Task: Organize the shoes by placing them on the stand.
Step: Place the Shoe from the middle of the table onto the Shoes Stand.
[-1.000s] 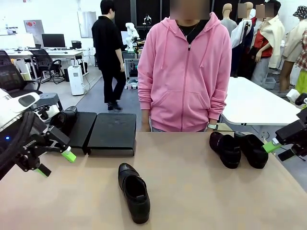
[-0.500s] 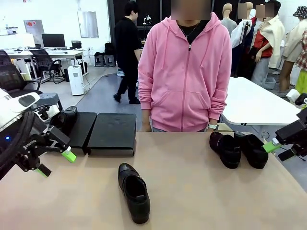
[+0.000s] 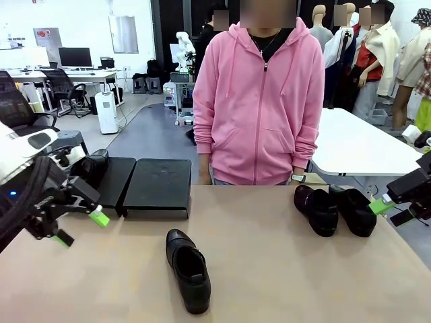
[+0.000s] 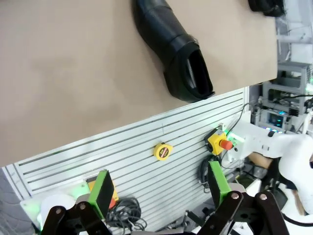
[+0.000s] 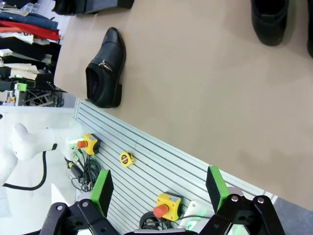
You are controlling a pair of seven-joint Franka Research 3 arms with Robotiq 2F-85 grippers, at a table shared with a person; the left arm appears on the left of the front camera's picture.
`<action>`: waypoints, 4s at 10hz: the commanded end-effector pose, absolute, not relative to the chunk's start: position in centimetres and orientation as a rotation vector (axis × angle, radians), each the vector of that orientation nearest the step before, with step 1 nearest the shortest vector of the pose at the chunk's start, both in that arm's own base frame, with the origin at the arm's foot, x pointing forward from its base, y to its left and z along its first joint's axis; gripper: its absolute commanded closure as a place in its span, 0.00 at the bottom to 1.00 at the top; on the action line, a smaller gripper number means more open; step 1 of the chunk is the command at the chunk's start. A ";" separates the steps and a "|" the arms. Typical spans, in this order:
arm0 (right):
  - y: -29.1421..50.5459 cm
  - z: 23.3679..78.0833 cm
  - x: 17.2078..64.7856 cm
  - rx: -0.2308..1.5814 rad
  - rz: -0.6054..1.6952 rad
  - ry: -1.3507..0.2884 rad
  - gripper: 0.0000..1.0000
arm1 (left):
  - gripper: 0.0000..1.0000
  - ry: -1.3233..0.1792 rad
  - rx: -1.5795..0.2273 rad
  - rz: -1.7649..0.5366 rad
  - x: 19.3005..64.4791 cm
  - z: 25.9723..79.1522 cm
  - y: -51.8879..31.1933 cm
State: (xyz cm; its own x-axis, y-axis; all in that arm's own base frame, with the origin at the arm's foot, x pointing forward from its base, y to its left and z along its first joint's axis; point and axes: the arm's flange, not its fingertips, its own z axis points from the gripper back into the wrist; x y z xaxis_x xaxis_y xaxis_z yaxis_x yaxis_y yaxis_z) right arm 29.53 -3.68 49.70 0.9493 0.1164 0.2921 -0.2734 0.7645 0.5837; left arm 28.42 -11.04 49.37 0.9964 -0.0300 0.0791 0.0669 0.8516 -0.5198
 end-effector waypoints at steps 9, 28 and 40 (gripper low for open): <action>-3.8 49.8 29.7 0.696 0.235 -0.265 0.00 | 0.00 -0.174 -0.200 0.124 30.4 42.5 -30.0; -3.8 49.8 29.7 0.696 0.235 -0.265 0.00 | 1.00 -0.094 -0.091 0.157 35.6 35.7 -31.3; -3.8 49.8 29.7 0.696 0.235 -0.265 0.00 | 1.00 -0.288 -0.029 -0.313 27.0 48.4 -22.0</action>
State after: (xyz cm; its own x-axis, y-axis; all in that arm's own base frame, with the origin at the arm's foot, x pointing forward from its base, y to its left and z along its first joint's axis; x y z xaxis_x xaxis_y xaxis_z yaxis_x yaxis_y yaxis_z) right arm 29.51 -3.72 49.69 0.9494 0.1164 0.2918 -0.2731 0.7649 0.5834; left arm 26.62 -21.51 48.61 0.9061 -0.3138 0.2838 0.3292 0.9442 -0.0070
